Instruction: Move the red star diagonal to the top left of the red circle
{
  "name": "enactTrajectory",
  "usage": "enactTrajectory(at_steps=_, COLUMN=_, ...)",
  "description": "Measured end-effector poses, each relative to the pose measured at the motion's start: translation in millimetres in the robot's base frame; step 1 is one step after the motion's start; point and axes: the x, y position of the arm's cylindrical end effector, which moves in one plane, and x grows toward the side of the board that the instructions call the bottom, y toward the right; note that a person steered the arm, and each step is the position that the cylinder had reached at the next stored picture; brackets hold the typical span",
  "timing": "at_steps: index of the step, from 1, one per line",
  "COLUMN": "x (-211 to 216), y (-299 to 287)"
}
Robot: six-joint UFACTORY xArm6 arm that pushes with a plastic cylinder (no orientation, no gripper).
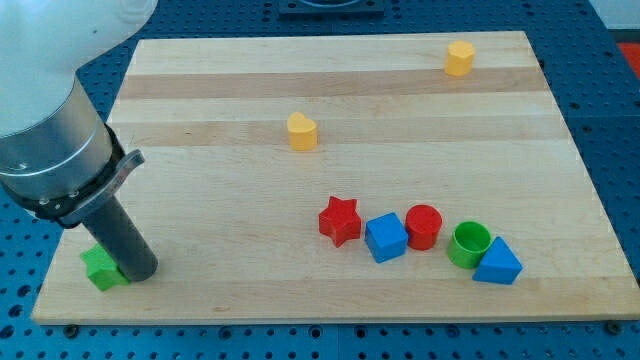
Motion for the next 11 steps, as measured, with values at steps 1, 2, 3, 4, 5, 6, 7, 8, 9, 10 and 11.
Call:
enactTrajectory(at_steps=1, x=8, y=99)
enactTrajectory(at_steps=2, x=-11, y=145)
enactTrajectory(at_steps=3, x=-28, y=151)
enactTrajectory(at_steps=4, x=-28, y=178)
enactTrajectory(at_steps=5, x=-26, y=193)
enactTrajectory(at_steps=6, x=-57, y=232)
enactTrajectory(at_steps=7, x=-92, y=237)
enactTrajectory(at_steps=8, x=-91, y=218)
enactTrajectory(at_steps=9, x=-84, y=177)
enactTrajectory(at_steps=10, x=-94, y=186)
enactTrajectory(at_steps=11, x=-100, y=206)
